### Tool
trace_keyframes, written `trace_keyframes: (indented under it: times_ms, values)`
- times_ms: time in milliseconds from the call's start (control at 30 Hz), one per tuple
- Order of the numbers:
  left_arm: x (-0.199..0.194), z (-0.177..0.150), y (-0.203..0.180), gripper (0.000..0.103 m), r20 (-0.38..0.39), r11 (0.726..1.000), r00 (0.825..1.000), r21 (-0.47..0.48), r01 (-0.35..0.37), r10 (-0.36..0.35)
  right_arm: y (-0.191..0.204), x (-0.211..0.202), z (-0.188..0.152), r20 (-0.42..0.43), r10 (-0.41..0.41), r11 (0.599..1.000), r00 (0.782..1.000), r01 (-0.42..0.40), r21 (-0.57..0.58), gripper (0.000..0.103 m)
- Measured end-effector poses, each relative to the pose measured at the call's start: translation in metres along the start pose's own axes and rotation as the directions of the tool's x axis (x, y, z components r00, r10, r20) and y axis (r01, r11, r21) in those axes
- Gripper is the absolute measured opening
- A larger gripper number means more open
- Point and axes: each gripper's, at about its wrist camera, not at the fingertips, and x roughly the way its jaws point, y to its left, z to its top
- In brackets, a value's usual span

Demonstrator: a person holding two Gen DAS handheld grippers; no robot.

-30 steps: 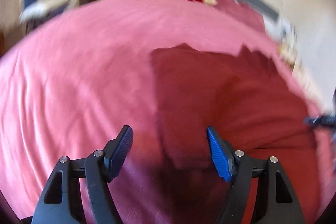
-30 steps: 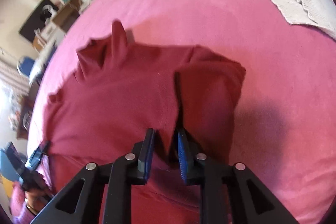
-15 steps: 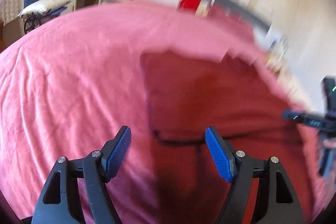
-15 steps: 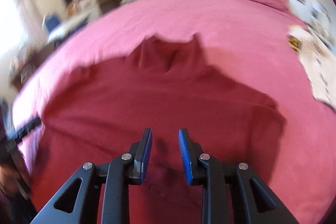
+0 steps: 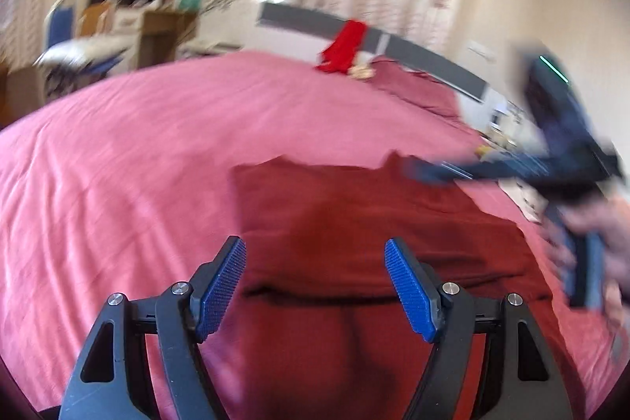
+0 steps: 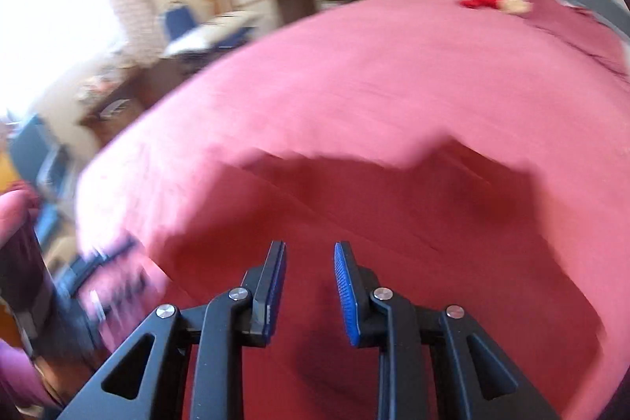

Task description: Fold clothes

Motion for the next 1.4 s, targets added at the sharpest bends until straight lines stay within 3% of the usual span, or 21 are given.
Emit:
trace_keyframes:
  times_ms: [67, 167, 233, 367, 467, 567, 633, 733, 833, 967, 1000, 1033, 1167, 1333, 1400]
  values:
    - [0.012, -0.001, -0.005, 0.075, -0.018, 0.999, 1.000, 0.030, 0.017, -0.016, 0.018, 0.037, 0.029, -0.060, 0.041, 0.998, 0.997, -0.044, -0.054, 0.025]
    - [0.031, -0.005, -0.006, 0.075, -0.068, 0.998, 0.997, 0.043, 0.050, -0.047, 0.026, 0.091, 0.059, -0.157, -0.004, 0.998, 0.988, -0.005, -0.062, 0.025]
    - [0.042, -0.011, -0.004, 0.075, -0.110, 0.996, 0.991, 0.038, 0.078, -0.074, 0.017, 0.124, 0.073, -0.218, 0.058, 0.998, 0.974, -0.052, 0.033, 0.025]
    - [0.049, -0.016, 0.000, 0.079, -0.136, 0.993, 0.984, 0.002, 0.119, -0.118, 0.002, 0.174, 0.077, -0.336, 0.216, 0.963, 0.917, -0.143, 0.229, 0.026]
    - [0.050, -0.017, 0.004, 0.079, -0.134, 0.991, 0.982, -0.027, 0.128, -0.131, -0.009, 0.179, 0.091, -0.239, 0.199, 0.944, 0.951, -0.119, 0.309, 0.021]
    - [0.051, -0.018, 0.009, 0.079, -0.132, 0.989, 0.981, -0.057, 0.138, -0.144, -0.013, 0.167, 0.102, -0.162, 0.207, 0.933, 0.965, -0.145, 0.328, 0.027]
    - [0.046, -0.021, 0.019, 0.079, -0.106, 0.984, 0.983, -0.113, 0.138, -0.150, -0.003, 0.145, 0.106, -0.137, 0.260, 0.942, 0.956, -0.220, 0.253, 0.027]
    - [0.044, -0.024, 0.032, 0.079, -0.091, 0.974, 0.983, -0.178, 0.142, -0.160, 0.023, 0.131, 0.099, -0.259, 0.247, 0.969, 0.934, -0.233, 0.085, 0.027]
    - [0.035, -0.031, 0.035, 0.079, -0.078, 0.967, 0.983, -0.208, 0.148, -0.167, 0.062, 0.134, 0.082, -0.371, 0.082, 0.972, 0.925, -0.156, -0.174, 0.027]
    - [0.029, -0.036, 0.035, 0.079, -0.063, 0.963, 0.984, -0.224, 0.150, -0.167, 0.089, 0.154, 0.061, -0.451, -0.036, 0.933, 0.892, -0.132, -0.335, 0.024]
    - [0.029, -0.037, 0.037, 0.079, -0.062, 0.961, 0.984, -0.233, 0.151, -0.170, 0.086, 0.155, 0.062, -0.433, -0.040, 0.941, 0.901, -0.111, -0.319, 0.012]
    - [0.027, -0.039, 0.037, 0.079, -0.060, 0.958, 0.983, -0.241, 0.155, -0.174, 0.082, 0.155, 0.062, -0.414, -0.045, 0.949, 0.909, -0.090, -0.301, 0.007]
    - [0.029, -0.043, 0.039, 0.079, -0.072, 0.950, 0.981, -0.271, 0.156, -0.182, 0.068, 0.155, 0.064, -0.341, -0.068, 0.974, 0.938, -0.011, -0.225, 0.003]
    - [0.029, -0.042, 0.040, 0.079, -0.076, 0.946, 0.979, -0.282, 0.162, -0.191, 0.047, 0.141, 0.056, -0.253, -0.097, 0.991, 0.963, 0.070, -0.112, 0.008]
    - [0.027, -0.042, 0.042, 0.079, -0.065, 0.940, 0.977, -0.295, 0.173, -0.201, 0.035, 0.119, 0.042, -0.223, -0.100, 0.994, 0.970, 0.089, -0.057, 0.022]
